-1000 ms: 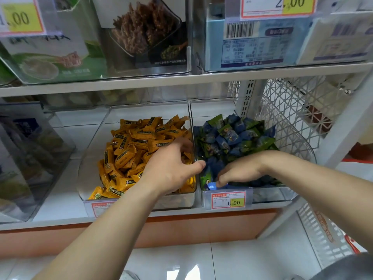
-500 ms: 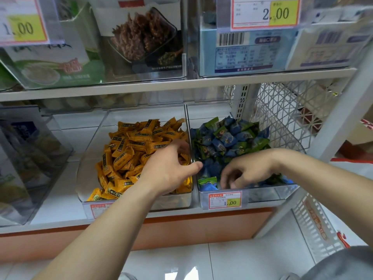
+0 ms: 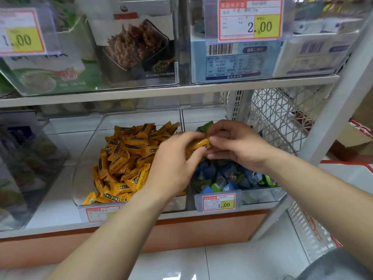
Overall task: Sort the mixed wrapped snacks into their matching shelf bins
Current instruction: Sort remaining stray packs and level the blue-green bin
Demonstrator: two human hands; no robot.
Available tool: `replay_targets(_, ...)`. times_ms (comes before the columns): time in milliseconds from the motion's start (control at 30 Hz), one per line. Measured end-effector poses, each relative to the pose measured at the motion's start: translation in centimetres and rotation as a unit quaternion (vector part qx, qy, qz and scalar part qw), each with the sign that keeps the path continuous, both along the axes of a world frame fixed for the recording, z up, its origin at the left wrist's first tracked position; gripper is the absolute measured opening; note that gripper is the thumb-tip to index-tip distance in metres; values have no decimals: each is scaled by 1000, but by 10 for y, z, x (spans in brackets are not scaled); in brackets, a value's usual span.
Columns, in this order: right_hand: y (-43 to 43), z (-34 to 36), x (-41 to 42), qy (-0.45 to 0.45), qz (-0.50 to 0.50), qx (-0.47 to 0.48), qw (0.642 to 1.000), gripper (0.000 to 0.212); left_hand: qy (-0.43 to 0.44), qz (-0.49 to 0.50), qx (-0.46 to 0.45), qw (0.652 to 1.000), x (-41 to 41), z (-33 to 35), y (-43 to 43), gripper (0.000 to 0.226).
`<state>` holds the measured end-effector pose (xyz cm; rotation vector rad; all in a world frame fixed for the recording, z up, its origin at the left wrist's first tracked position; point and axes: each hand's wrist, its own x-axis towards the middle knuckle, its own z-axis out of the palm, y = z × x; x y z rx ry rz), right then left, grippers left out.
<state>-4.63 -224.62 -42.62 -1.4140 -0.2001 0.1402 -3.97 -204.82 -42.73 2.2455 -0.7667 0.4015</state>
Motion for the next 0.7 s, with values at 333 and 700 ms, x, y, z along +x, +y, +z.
replay_targets(333, -10, -6, 1, 111, 178, -772, 600, 51, 34, 182, 93, 978, 14, 0, 30, 36)
replay_targets(700, 15, -44, 12, 140, 96, -436, 884, 58, 167, 67, 143, 973, 14, -20, 33, 39)
